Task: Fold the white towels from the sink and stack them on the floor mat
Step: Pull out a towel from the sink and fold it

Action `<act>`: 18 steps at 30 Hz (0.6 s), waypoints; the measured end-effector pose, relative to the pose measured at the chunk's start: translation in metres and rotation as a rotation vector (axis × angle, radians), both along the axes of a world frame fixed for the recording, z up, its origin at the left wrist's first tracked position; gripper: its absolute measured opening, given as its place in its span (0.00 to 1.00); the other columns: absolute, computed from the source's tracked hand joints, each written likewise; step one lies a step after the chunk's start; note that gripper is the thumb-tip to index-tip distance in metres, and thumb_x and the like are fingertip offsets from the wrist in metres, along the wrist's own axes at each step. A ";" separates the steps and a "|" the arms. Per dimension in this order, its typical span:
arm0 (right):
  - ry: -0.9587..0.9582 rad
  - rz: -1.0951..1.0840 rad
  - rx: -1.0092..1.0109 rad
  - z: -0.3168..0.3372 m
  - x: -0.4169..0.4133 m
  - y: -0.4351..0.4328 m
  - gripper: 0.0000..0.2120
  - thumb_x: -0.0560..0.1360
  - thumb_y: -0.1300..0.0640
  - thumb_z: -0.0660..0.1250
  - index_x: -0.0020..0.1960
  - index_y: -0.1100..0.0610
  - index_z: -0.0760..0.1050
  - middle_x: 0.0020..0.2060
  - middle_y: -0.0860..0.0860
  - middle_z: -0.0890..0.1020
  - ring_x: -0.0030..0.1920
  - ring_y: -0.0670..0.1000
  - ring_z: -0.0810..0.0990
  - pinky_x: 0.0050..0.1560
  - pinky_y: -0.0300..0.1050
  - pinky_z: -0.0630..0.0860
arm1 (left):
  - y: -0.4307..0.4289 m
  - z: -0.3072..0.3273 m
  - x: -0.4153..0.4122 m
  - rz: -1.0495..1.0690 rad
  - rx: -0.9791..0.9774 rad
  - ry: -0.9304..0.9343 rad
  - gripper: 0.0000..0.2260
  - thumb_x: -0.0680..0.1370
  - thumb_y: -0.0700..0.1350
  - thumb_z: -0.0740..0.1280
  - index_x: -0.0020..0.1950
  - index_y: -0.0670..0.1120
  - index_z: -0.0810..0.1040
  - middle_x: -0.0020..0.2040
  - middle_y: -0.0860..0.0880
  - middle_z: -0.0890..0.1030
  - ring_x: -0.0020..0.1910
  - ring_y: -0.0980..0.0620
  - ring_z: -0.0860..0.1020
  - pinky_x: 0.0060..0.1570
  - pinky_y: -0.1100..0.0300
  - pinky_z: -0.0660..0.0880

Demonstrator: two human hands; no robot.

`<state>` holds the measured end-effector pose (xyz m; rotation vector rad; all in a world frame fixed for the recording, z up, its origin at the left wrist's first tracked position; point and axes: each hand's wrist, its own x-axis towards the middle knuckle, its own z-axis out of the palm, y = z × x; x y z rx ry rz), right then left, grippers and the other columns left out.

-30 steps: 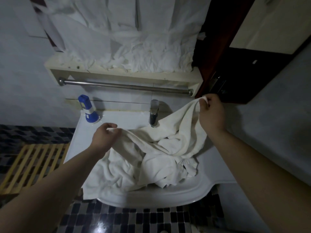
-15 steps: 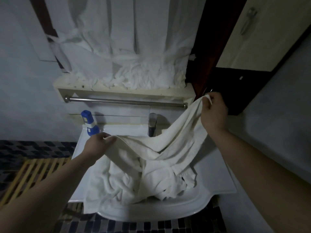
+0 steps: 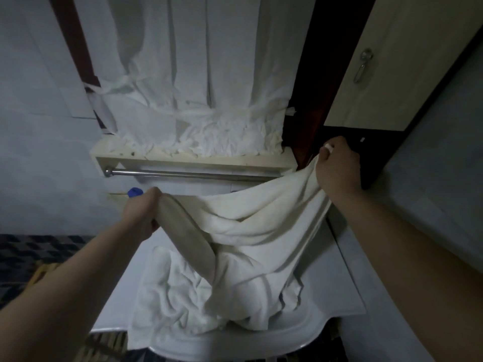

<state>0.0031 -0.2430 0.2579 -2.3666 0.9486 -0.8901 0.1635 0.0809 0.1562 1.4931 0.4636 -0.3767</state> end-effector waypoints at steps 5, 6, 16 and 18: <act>0.175 0.006 0.114 -0.026 0.003 -0.006 0.09 0.80 0.59 0.59 0.53 0.62 0.76 0.49 0.61 0.81 0.50 0.61 0.80 0.43 0.44 0.69 | -0.011 0.001 -0.016 -0.129 -0.152 0.163 0.07 0.76 0.46 0.68 0.48 0.43 0.75 0.39 0.45 0.78 0.37 0.48 0.78 0.41 0.55 0.78; 0.181 -0.007 0.147 -0.028 0.003 -0.008 0.09 0.80 0.60 0.59 0.52 0.63 0.76 0.49 0.61 0.81 0.51 0.62 0.80 0.43 0.44 0.69 | -0.009 0.003 -0.015 -0.142 -0.194 0.171 0.07 0.76 0.46 0.67 0.47 0.43 0.75 0.39 0.45 0.78 0.38 0.47 0.79 0.39 0.56 0.79; -0.055 -0.050 0.649 -0.016 0.004 -0.027 0.19 0.82 0.52 0.61 0.68 0.63 0.72 0.66 0.61 0.75 0.69 0.61 0.72 0.60 0.45 0.73 | -0.009 -0.012 0.002 0.173 -0.558 0.051 0.09 0.81 0.46 0.58 0.43 0.46 0.71 0.37 0.49 0.74 0.35 0.53 0.78 0.37 0.60 0.79; -0.184 0.022 0.735 -0.012 0.006 -0.022 0.30 0.79 0.46 0.66 0.74 0.64 0.65 0.72 0.58 0.70 0.72 0.59 0.68 0.70 0.42 0.61 | -0.018 -0.008 -0.001 0.141 -0.549 0.024 0.07 0.81 0.48 0.61 0.47 0.45 0.72 0.35 0.48 0.73 0.34 0.53 0.77 0.35 0.63 0.77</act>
